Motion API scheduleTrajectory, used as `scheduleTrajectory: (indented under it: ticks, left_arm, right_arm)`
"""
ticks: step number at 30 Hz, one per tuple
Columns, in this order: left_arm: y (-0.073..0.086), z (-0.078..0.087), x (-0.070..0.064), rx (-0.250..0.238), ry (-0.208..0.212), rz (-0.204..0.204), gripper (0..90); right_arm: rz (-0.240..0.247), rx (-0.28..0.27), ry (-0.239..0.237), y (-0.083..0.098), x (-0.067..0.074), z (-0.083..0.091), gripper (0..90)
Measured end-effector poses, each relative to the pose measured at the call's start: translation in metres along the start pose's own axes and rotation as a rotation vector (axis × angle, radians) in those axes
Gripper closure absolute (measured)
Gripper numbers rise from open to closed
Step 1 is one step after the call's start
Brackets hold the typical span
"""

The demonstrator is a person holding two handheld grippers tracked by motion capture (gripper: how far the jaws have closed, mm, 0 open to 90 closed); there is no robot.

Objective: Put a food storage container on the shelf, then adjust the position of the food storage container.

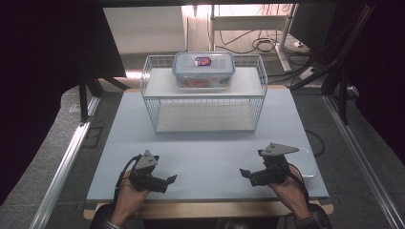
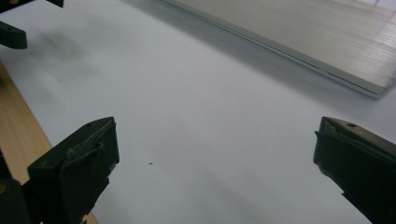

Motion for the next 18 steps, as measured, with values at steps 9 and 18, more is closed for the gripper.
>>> scheduleTrajectory:
  ticks: [9,18]
  left_arm:
    - [0.002,0.003,0.006,-0.045,-0.017,0.014,1.8]
    - [0.005,0.001,0.010,-0.050,-0.028,0.023,2.7]
  right_arm:
    - [-0.059,-0.002,0.067,0.000,-0.010,0.015,0.0]
    - [-0.140,-0.006,0.221,0.015,-0.045,0.045,40.7]
Point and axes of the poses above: each handheld gripper's, and its own axes: z roughly backward along the jaws, y roughly out of its underside, x roughly to its left, the point moved 6 cm from there along -z, roughly forward along the jaws, and after that the axes turned 11 degrees about x, right-handed, at the moved point
